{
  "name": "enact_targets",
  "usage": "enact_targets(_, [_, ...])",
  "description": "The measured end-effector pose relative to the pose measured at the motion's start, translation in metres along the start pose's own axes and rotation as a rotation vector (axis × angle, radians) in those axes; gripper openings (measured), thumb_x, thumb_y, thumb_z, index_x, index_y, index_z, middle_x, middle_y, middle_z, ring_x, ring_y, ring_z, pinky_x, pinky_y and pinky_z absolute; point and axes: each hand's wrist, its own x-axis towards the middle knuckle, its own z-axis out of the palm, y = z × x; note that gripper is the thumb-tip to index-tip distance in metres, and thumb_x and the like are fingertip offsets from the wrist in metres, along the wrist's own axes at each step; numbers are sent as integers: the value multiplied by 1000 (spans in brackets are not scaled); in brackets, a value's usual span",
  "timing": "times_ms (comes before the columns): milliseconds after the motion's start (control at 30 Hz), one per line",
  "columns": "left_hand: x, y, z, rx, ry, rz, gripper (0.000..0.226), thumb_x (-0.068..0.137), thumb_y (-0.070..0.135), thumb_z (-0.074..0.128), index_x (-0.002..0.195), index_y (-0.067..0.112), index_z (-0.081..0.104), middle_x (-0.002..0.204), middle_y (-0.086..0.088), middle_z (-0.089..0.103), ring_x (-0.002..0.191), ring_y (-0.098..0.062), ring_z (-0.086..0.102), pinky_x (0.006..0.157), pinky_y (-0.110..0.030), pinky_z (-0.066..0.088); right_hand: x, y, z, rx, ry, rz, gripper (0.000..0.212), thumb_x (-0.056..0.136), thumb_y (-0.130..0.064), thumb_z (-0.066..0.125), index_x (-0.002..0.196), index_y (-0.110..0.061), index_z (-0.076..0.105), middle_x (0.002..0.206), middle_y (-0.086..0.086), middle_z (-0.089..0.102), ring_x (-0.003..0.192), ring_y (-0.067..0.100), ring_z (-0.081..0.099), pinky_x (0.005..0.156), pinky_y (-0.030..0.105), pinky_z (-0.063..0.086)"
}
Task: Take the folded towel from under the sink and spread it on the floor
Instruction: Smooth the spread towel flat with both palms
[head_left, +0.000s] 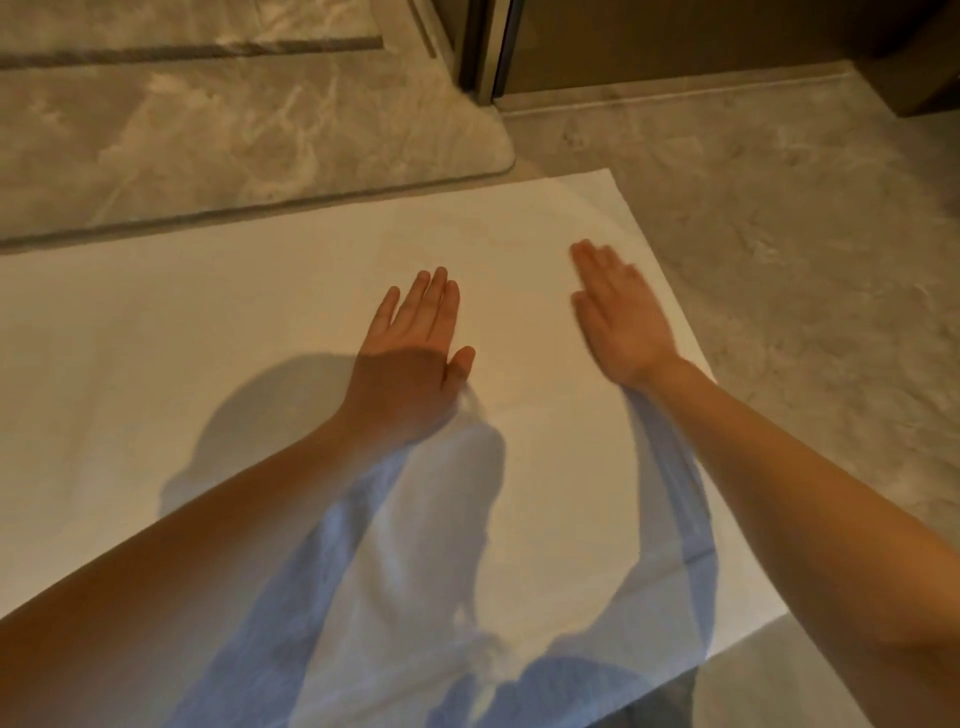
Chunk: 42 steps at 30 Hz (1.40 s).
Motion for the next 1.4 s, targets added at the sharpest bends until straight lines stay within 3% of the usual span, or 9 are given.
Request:
enact_targets(133, [0,1,-1,-13,-13,-11,70,96,41,24,153,1,24,161,-16,22,150,-27,18,122,-46,14,5,-1,-6,-40,25,113,54,105,-29,27,156,-13,19,163,7,17,151,24,9,121,38,3])
enact_targets(267, [1,2,-1,-3,-24,-26,70,95,42,23,152,1,27,161,-17,23,150,-26,18,122,-46,12,39,-84,9,24,-46,-251,53,104,-32,27,154,-14,28,161,6,25,150,23,15,121,39,8])
enact_targets(367, [3,1,1,9,-38,-28,71,95,43,20,152,1,24,161,-16,23,151,-25,15,123,-45,10,65,-95,15,34,-131,-327,50,106,-32,26,155,-21,23,162,-1,22,150,17,11,121,36,4])
enact_targets(567, [2,0,-1,17,-58,-20,72,96,45,17,155,4,18,164,-12,14,151,-22,11,123,-44,11,77,19,-8,-8,-23,22,54,106,-31,27,156,-15,16,164,5,15,151,22,9,121,36,5])
enact_targets(700, [2,-1,-2,11,-60,-25,71,96,45,18,155,5,17,164,-12,13,152,-21,9,123,-43,10,79,30,-9,-34,-50,66,55,106,-33,21,157,-14,11,164,5,11,151,22,6,122,41,6])
enact_targets(900, [2,2,-7,-21,-65,-42,68,95,40,30,153,4,25,162,-13,22,150,-23,17,122,-43,12,4,-65,-8,143,122,137,56,103,-31,23,155,-8,21,162,9,21,150,26,12,122,42,8])
enact_targets(1033, [-4,7,-20,-131,-35,-65,60,96,20,38,153,4,27,162,-12,24,150,-23,16,123,-39,7,-72,-155,23,272,0,12,52,104,-25,26,153,-9,26,161,7,24,150,24,14,122,37,7])
enact_targets(1200, [-89,-2,-33,-17,61,-107,57,96,26,36,147,1,36,157,-18,31,147,-32,25,120,-48,17,-85,-165,33,199,28,-41,55,103,-32,25,154,-12,24,161,5,24,150,21,12,122,31,-1])
enact_targets(1400, [-156,-13,-27,59,-122,-161,65,99,40,30,155,9,21,164,-11,14,152,-24,9,122,-48,11,-104,-168,52,118,-58,-184,58,102,-38,31,156,-18,22,163,1,19,151,19,7,123,40,7])
